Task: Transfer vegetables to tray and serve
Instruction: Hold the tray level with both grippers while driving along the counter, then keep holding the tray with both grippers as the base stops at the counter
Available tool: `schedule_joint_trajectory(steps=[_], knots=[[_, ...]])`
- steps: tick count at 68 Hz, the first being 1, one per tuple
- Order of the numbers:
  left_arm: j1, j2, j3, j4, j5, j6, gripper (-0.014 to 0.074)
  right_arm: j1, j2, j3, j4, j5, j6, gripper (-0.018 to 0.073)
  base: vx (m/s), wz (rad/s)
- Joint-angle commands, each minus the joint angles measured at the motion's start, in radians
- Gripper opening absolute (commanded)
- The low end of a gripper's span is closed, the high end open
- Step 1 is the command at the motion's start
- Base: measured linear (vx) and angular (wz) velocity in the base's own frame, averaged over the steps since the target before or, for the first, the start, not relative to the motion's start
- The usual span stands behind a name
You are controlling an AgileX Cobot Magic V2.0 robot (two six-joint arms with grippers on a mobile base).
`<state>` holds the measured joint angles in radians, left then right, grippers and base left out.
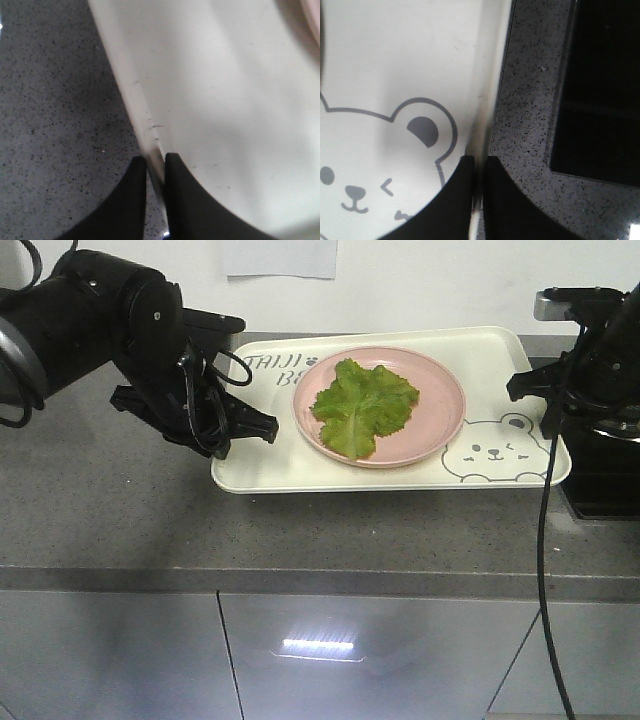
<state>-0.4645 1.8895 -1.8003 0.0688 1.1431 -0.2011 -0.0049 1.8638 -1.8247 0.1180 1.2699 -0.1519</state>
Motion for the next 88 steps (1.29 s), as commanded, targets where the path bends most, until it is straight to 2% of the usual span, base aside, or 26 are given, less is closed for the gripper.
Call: schedule_joint_trajectory(steps=[1,88], knots=[[-0.023,-0.067,-0.041,-0.069,-0.086,0.025,-0.0006,0.014,-0.057,-0.026,0.075,0.013,-0.029,-0.0010,0.08,-0.01],[-0.023,-0.067,-0.041,-0.069,-0.086,0.025,-0.0006,0.014,-0.057,-0.026,0.075,0.013,-0.029,-0.0010,0.06,0.02]])
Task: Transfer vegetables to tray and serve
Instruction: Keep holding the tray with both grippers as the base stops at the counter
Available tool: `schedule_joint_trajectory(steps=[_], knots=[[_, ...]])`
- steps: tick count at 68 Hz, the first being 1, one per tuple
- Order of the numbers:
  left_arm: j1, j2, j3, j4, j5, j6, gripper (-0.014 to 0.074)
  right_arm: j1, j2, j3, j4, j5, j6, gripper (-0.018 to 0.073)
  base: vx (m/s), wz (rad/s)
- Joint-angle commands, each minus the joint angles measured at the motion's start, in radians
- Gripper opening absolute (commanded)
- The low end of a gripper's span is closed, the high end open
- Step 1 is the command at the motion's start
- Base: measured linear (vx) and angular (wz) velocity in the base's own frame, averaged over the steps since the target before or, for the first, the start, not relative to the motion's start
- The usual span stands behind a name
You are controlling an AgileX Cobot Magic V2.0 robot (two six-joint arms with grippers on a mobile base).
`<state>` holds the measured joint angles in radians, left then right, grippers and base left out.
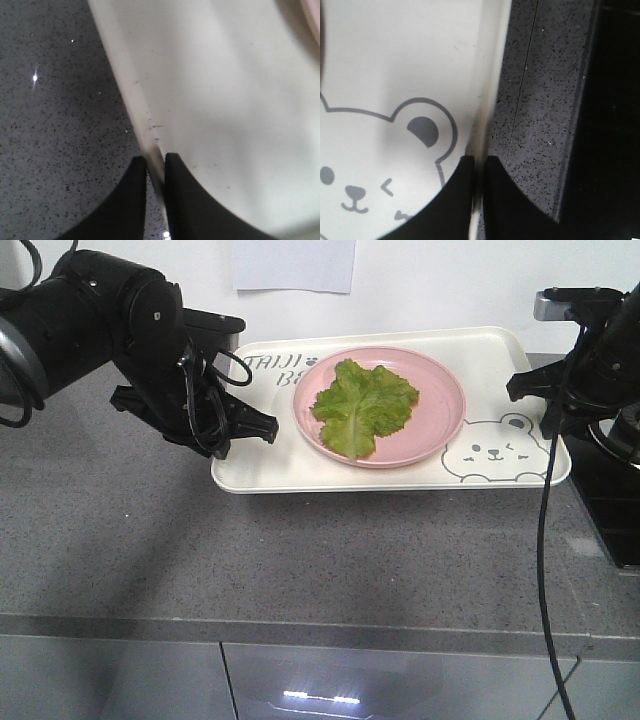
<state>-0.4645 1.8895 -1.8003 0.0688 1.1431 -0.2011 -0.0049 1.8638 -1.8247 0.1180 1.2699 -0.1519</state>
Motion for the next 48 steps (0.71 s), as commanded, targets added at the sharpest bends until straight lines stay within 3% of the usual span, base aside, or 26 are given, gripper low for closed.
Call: schedule_joint_trajectory(steps=[1,48], knots=[[-0.023,-0.067,-0.041,-0.069,-0.086,0.025,-0.0006,0.014,-0.057,-0.026,0.075,0.013,-0.029,-0.0010,0.05,0.01],[-0.023,-0.067,-0.041,-0.069,-0.086,0.025,-0.0006,0.014,-0.057,-0.026,0.075,0.013,-0.029,-0.0010,0.05,-0.01]])
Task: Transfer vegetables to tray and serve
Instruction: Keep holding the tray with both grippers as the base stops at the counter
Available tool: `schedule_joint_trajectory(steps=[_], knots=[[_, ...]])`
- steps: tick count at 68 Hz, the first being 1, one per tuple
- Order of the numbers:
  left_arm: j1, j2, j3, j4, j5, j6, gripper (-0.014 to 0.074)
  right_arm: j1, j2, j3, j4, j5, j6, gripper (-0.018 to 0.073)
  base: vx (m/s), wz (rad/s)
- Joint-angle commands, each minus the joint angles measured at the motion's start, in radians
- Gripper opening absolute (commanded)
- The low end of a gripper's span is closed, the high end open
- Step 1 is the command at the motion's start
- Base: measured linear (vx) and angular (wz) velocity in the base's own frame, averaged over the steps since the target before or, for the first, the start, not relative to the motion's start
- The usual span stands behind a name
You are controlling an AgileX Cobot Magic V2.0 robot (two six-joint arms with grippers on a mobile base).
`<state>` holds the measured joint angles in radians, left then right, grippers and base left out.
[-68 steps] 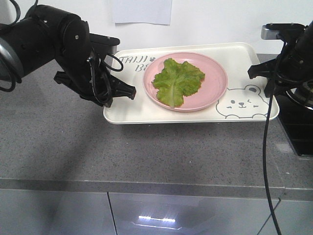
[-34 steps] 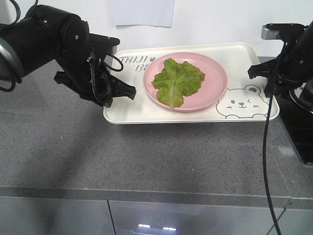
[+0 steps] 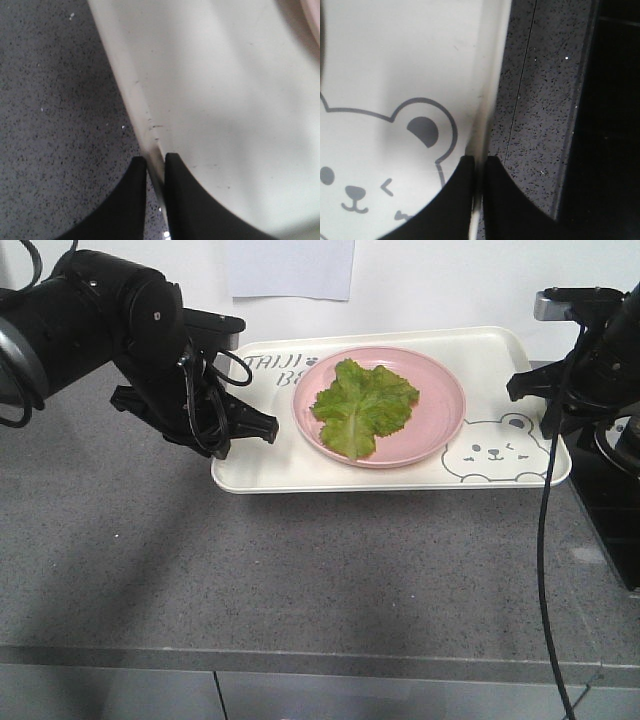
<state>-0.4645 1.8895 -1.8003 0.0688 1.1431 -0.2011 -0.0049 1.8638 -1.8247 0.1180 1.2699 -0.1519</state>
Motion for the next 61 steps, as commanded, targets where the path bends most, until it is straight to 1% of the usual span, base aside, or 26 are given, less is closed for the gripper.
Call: schedule_joint_trajectory(steps=[1,61], knots=[[-0.023,-0.067,-0.041,-0.069,-0.086,0.025,-0.0006,0.014,-0.057,-0.026,0.075,0.013,-0.029,-0.0010,0.07,-0.03],[-0.023,-0.067,-0.041,-0.069,-0.086,0.025,-0.0006,0.014,-0.057,-0.026,0.075,0.013,-0.029,-0.0010,0.07,-0.03]])
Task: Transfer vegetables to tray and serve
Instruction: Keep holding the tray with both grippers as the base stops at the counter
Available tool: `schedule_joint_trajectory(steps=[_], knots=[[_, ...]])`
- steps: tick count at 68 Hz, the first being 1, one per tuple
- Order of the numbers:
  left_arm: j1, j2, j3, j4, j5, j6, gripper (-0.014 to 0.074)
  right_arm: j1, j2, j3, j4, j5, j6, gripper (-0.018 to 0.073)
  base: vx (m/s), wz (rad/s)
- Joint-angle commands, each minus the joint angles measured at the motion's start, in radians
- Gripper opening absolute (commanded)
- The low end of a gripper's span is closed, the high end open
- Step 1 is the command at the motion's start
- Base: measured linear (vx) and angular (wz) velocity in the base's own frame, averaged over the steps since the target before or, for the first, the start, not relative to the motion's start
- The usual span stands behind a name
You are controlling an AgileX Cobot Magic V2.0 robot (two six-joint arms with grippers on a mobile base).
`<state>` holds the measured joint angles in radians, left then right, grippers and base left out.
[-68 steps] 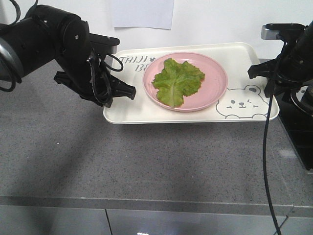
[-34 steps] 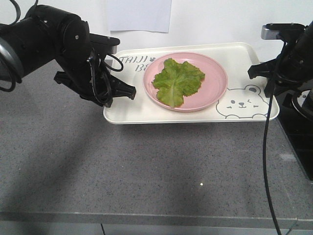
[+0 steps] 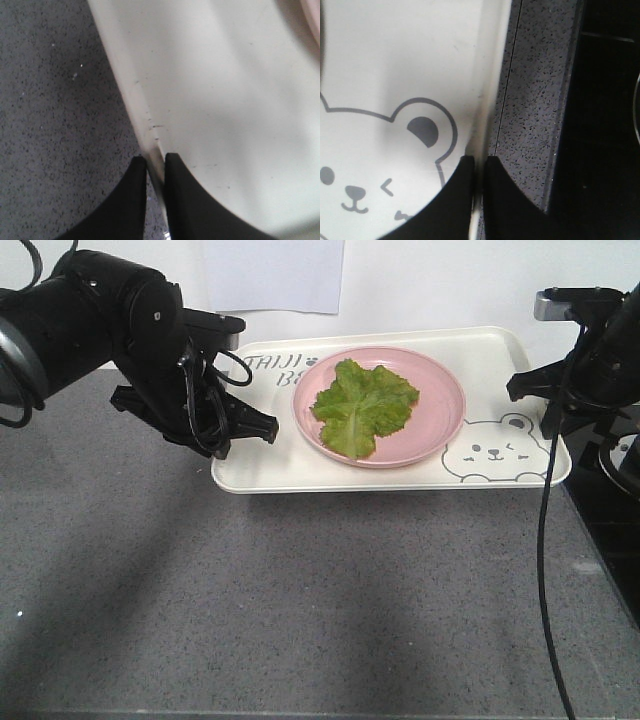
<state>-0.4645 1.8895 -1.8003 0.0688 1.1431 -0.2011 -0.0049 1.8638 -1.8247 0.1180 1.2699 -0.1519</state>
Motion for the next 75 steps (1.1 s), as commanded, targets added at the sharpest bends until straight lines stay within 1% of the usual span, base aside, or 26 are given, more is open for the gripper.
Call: schedule_joint_trajectory(steps=[1,75], knots=[[-0.023,-0.067,-0.041,-0.069,-0.086,0.025,-0.0006,0.014,-0.057,-0.026,0.075,0.013,-0.029,-0.0010,0.08,-0.03],[-0.023,-0.067,-0.041,-0.069,-0.086,0.025,-0.0006,0.014,-0.057,-0.026,0.075,0.013,-0.029,-0.0010,0.05,-0.01]])
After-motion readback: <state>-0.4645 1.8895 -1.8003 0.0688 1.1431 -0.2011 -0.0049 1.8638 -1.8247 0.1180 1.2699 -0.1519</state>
